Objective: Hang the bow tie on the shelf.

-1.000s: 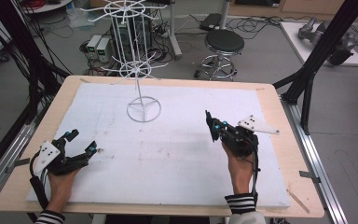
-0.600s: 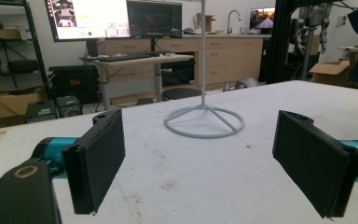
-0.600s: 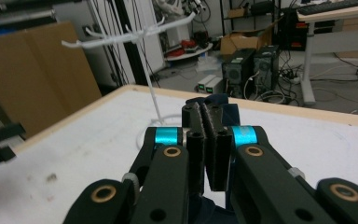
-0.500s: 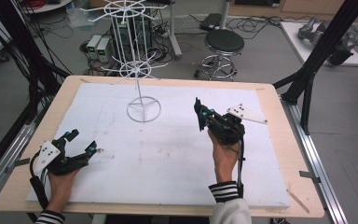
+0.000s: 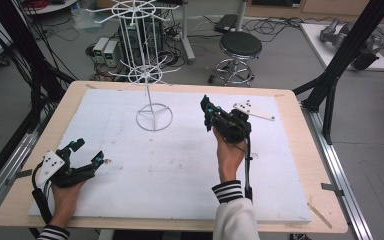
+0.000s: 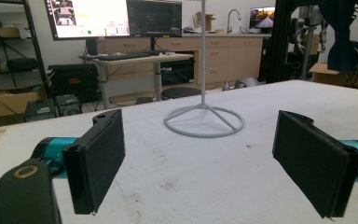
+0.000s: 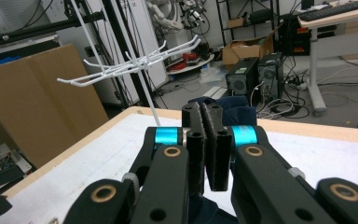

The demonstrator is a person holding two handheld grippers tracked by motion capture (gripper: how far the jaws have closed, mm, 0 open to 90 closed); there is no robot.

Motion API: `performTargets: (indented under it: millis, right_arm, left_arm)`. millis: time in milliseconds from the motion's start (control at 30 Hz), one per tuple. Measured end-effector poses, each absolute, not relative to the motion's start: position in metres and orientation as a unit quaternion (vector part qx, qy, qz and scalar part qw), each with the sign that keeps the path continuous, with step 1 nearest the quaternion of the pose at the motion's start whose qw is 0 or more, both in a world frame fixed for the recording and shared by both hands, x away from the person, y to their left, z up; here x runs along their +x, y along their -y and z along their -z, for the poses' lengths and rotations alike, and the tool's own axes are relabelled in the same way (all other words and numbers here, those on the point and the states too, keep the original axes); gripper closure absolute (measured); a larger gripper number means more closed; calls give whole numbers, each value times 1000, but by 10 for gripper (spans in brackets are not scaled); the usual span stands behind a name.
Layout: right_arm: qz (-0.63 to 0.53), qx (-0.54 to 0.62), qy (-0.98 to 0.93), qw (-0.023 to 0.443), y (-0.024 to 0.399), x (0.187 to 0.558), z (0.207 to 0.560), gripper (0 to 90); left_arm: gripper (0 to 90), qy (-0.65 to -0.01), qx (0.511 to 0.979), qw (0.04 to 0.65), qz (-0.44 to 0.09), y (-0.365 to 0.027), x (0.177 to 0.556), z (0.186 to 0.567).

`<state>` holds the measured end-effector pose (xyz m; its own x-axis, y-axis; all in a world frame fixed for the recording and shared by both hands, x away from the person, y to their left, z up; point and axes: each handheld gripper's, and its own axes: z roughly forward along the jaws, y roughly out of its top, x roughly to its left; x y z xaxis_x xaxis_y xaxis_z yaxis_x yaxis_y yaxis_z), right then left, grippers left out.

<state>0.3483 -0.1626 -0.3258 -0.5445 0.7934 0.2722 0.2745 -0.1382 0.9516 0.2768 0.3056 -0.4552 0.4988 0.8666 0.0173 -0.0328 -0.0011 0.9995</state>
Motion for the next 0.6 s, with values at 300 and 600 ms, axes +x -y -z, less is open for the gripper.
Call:
performTargets:
  millis: [300,600]
  right_arm:
    - [-618,408,-639,211,145,365,312,883]
    - [-608,388,-657,219,130,377,300,882]
  left_arm:
    - [172,-344,607,618,-363,-305,277,455]
    - [172,-346,607,618,-362,-305,277,455]
